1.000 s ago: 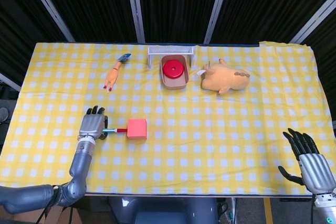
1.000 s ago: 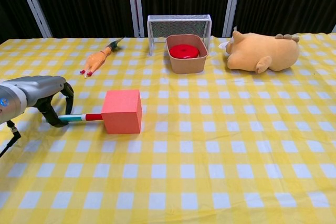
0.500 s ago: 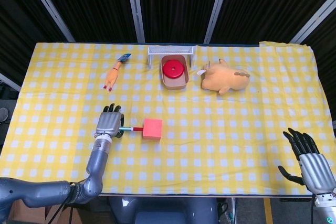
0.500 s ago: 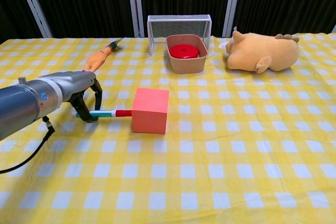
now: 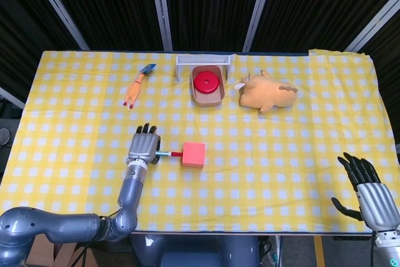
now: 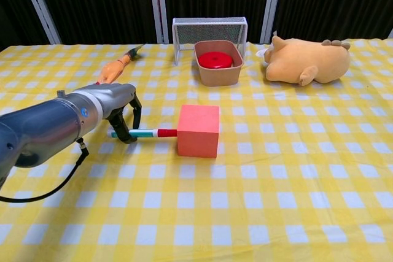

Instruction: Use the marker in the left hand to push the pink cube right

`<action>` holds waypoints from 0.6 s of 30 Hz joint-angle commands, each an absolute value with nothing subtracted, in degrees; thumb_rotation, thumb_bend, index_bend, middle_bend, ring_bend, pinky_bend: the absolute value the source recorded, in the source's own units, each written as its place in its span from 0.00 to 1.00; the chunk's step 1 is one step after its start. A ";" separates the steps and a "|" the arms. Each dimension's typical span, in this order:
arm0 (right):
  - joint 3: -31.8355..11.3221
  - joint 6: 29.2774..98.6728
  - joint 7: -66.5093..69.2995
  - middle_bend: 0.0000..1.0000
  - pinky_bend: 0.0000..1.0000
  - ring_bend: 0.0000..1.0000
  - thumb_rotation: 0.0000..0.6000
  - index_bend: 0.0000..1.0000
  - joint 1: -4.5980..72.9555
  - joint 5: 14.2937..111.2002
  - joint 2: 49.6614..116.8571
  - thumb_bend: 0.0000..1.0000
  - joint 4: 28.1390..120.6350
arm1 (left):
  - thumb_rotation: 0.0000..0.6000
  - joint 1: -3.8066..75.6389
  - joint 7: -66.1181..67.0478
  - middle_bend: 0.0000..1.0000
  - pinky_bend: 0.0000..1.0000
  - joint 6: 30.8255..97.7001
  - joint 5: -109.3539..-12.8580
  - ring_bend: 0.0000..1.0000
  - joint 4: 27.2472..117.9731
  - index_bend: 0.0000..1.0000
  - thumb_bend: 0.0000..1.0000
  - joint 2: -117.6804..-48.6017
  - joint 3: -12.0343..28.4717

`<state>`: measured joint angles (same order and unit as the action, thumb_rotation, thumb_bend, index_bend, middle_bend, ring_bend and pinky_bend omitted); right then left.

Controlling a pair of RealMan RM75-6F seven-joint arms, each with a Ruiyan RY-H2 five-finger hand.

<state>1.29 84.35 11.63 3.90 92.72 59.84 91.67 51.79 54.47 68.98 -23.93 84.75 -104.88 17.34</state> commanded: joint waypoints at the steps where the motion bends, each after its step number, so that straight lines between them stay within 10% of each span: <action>1: 1.33 84.32 11.63 0.00 0.00 0.00 1.00 0.00 3.91 92.80 59.85 0.32 91.71 | 1.00 52.06 54.66 0.11 0.09 69.25 -23.62 0.00 84.80 0.67 0.45 -104.96 17.61; 18: 1.41 84.20 11.58 0.00 0.00 0.00 1.00 0.00 3.97 92.88 59.90 0.32 91.82 | 1.00 54.59 55.45 0.12 0.09 69.42 -23.04 0.00 83.26 0.68 0.45 -107.73 18.71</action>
<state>1.40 84.21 11.58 3.97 92.87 59.89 91.82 54.32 55.30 69.50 -23.12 83.47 -107.46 18.52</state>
